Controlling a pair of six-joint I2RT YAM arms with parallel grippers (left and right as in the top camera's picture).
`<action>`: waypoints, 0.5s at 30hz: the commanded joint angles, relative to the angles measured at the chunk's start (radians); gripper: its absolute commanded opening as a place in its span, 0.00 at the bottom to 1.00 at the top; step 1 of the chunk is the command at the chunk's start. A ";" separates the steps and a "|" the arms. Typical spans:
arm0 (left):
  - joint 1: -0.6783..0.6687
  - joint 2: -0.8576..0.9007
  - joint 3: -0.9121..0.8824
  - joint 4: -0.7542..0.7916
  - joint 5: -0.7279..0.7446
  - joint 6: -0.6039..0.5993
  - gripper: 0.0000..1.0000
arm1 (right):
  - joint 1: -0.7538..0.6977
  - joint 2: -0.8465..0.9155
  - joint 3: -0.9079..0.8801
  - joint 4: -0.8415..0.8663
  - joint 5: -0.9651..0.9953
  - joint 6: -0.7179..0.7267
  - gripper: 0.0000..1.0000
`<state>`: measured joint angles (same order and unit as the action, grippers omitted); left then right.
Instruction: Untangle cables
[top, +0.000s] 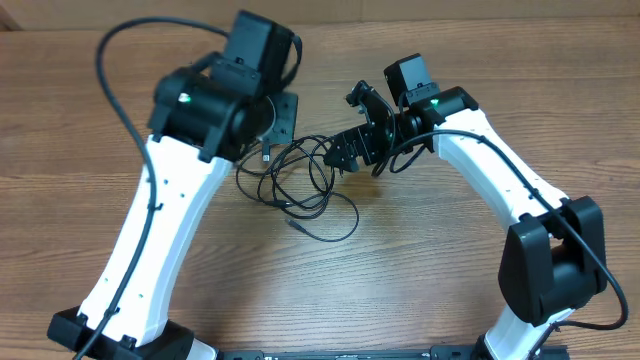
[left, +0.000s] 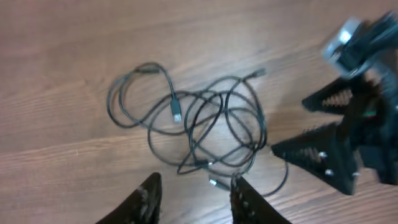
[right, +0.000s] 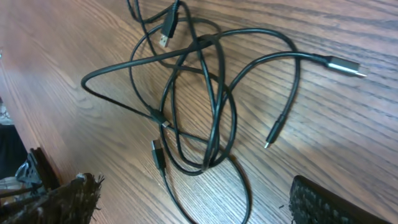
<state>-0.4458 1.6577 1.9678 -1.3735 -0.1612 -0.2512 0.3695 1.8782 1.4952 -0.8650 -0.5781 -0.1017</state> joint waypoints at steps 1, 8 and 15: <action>-0.021 -0.081 -0.143 0.035 -0.029 -0.021 0.34 | 0.010 -0.019 -0.002 0.006 0.001 0.000 0.97; -0.021 -0.293 -0.502 0.222 0.006 -0.048 0.39 | 0.017 -0.019 -0.003 0.007 0.001 0.000 0.98; -0.020 -0.396 -0.789 0.422 0.006 -0.017 0.43 | 0.030 -0.019 -0.003 0.006 0.001 0.021 0.95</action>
<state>-0.4633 1.2678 1.2690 -0.9913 -0.1596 -0.2836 0.3843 1.8782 1.4952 -0.8642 -0.5758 -0.0937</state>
